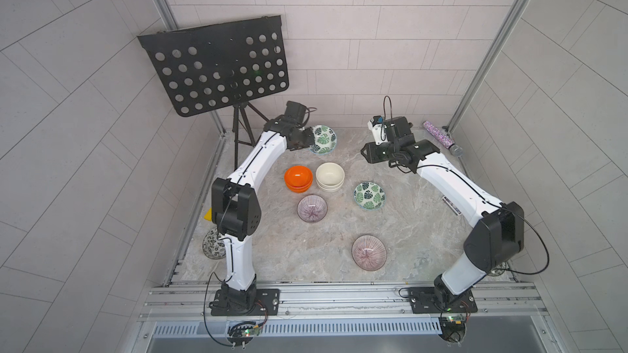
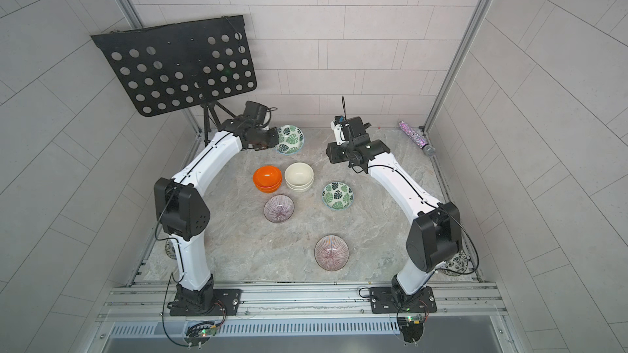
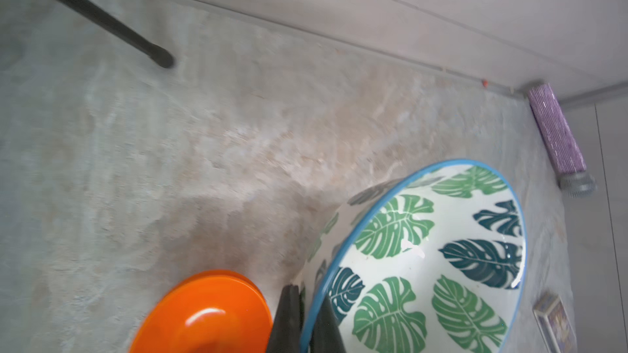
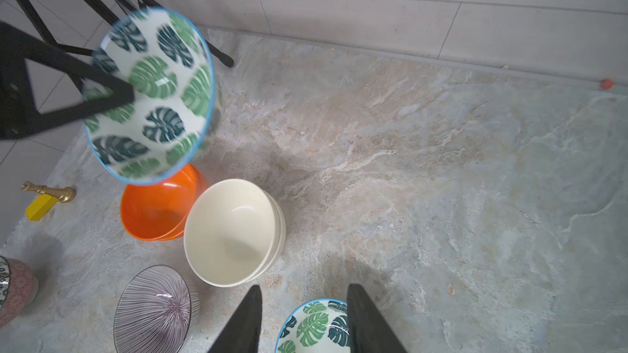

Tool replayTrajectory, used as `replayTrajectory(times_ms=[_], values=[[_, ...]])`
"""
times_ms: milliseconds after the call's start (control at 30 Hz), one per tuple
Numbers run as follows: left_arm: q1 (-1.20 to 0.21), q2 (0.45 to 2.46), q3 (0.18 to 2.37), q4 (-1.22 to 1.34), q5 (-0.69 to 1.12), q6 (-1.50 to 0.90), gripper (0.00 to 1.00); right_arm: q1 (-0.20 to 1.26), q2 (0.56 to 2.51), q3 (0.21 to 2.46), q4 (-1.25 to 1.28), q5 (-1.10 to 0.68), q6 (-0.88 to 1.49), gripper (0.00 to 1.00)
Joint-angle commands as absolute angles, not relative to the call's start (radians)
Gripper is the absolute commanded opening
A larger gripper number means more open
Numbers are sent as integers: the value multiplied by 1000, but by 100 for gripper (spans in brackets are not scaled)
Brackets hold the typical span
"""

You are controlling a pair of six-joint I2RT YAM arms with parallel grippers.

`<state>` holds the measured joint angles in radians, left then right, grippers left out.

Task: Stack the bowls
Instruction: Pick up the bowl from the center of the board.

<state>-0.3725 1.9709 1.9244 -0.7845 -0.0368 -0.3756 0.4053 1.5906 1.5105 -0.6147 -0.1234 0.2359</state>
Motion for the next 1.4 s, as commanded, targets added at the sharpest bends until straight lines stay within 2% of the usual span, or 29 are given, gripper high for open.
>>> replayTrajectory(times_ms=[0,200,867,1033,1267,1300,1333,1367], values=[[-437,1968,1948,-847,-16,-342,4,402,1494,1457,-625,-71,229,44],[-520,1979,1963,-842,11,-347,4,395,1421,1381,-613,-55,230,44],[-640,2014,1984,-839,36,-325,4,366,1512,1340,-592,-110,259,38],[-648,2017,1980,-829,55,-322,4,356,1537,1330,-579,-133,266,31],[-659,2041,1978,-808,80,-331,4,347,1551,1311,-575,-170,267,2],[-659,2044,1978,-807,80,-333,6,343,1550,1305,-575,-177,267,0],[-660,2044,1978,-808,80,-333,13,338,1548,1302,-578,-186,267,0],[-660,2045,1977,-808,77,-333,30,331,1549,1300,-587,-197,266,0]])
